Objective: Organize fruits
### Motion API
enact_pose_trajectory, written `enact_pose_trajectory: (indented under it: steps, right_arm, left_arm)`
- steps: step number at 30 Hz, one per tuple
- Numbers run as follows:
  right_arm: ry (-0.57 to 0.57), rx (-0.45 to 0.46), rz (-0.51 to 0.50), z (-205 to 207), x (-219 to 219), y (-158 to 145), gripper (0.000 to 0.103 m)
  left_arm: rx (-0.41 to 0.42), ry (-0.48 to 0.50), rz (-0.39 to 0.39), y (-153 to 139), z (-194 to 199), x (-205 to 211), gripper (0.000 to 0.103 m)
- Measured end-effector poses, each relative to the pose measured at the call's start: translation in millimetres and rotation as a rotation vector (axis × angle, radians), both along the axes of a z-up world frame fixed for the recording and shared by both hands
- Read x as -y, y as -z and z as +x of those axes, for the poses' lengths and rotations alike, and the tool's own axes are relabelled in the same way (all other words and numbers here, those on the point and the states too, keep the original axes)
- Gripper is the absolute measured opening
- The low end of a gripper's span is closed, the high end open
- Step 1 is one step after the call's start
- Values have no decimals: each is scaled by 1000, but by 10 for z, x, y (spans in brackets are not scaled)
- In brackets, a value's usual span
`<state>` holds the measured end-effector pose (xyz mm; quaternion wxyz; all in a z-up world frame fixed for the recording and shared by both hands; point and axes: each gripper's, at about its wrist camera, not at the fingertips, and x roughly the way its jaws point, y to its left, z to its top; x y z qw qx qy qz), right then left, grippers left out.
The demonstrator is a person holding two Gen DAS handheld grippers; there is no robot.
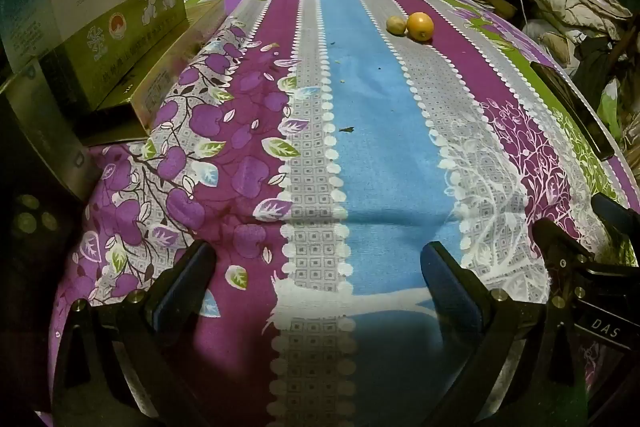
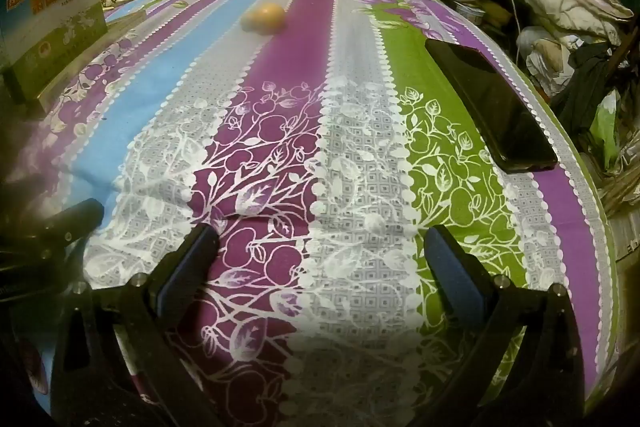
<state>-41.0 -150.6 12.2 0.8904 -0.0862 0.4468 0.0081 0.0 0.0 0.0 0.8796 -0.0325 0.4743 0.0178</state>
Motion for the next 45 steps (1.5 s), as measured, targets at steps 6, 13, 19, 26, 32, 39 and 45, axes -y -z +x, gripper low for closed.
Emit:
enact_pose_trajectory:
  steps: [6,13,19,26,32,39,45]
  right_arm:
    - [0,0,0,0,0,0,103]
    - [0,0,0,0,0,-1,103]
    - [0,0,0,1,0,-1,103]
    - [0,0,0,2,1,0,103]
    - [0,0,0,2,2,1,103]
    - [0,0,0,3,0,1,103]
    - [0,0,0,0,1,3,103]
  left_arm:
    - [0,0,-1,0,0,-1,103]
    - [0,0,-1,0,0,0,103]
    - [0,0,-1,0,0,-1,103]
    - [0,0,-1,18,1,10,103]
    - [0,0,-1,34,3,19,103]
    - [0,0,-1,52,4,29,103]
    - [0,0,-1,68,6,37,103]
